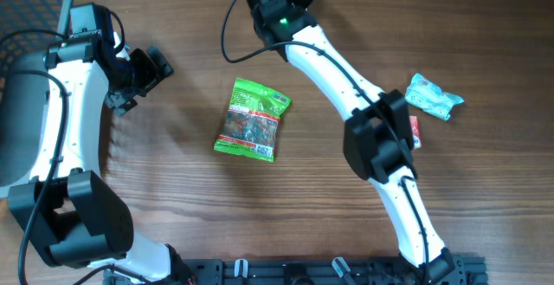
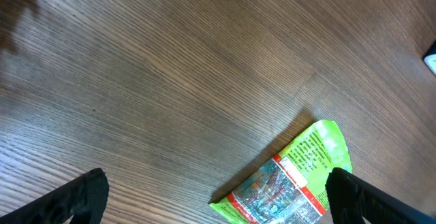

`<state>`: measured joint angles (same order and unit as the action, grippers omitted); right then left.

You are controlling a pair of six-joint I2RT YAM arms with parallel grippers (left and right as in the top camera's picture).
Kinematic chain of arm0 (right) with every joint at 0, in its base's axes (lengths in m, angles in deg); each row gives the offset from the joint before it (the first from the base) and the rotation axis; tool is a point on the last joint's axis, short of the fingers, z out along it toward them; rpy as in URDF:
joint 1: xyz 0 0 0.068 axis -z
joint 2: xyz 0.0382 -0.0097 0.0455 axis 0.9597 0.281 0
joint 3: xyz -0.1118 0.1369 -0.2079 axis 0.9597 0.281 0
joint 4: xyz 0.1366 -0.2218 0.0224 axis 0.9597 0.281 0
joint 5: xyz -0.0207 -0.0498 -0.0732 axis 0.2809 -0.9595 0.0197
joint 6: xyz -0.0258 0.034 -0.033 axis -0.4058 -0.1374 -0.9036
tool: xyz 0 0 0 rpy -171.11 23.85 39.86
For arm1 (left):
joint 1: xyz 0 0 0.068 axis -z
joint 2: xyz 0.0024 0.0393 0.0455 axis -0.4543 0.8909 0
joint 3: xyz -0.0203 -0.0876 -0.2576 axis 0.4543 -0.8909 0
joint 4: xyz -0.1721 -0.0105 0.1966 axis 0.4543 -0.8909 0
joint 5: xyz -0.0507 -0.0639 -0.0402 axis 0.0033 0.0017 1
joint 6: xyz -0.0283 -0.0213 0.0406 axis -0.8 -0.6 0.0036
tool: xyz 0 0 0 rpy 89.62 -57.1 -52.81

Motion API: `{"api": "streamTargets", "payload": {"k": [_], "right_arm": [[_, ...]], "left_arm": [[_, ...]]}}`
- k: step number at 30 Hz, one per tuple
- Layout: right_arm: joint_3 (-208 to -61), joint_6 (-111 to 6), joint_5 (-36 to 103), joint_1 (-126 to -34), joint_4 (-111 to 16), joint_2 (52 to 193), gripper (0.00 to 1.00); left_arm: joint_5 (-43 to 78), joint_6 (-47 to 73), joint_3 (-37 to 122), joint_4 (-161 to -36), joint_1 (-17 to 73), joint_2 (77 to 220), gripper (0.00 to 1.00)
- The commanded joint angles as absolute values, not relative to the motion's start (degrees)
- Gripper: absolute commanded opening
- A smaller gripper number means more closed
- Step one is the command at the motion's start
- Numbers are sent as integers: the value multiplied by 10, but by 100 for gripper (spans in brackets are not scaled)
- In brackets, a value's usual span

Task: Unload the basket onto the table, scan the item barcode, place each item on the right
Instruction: 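Hold the AXE box up to the white scanner, then lower the AXE box beside the red items and release it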

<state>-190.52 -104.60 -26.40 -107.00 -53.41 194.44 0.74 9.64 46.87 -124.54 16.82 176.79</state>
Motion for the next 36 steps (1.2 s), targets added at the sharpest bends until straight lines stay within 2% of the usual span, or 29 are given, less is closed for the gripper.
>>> {"api": "streamTargets", "payload": {"k": [1, 8, 10, 12, 17, 20, 23, 29, 34, 36], "right_arm": [[-1914, -1138, -308, -1070, -558, 1989, 9], [-1914, -1147, -306, -1060, -568, 2024, 4], [-1914, -1146, -306, -1051, -567, 2025, 6], [-1914, -1146, -308, -1044, -566, 2025, 11], [-1914, -1144, -287, -1046, -566, 2025, 11], [-1914, -1146, -290, -1047, -567, 2025, 11], [-1914, -1111, -317, -1047, -569, 2017, 5], [-1914, -948, -230, -1055, -402, 1909, 6], [-1914, -725, -55, -1040, -148, 1787, 7], [-1914, -699, 36, -1021, -62, 1751, 7]], "left_arm": [[12, 101, 467, -1245, 167, 1773, 100], [12, 101, 467, -1245, 167, 1773, 100], [12, 101, 467, -1245, 167, 1773, 100], [12, 101, 467, -1245, 167, 1773, 100], [12, 101, 467, -1245, 167, 1773, 100], [12, 101, 467, -1245, 167, 1773, 100], [12, 101, 467, -1245, 167, 1773, 100], [12, 101, 467, -1245, 167, 1773, 100], [12, 101, 467, -1245, 167, 1773, 100], [12, 101, 467, -1245, 167, 1773, 100]]}}
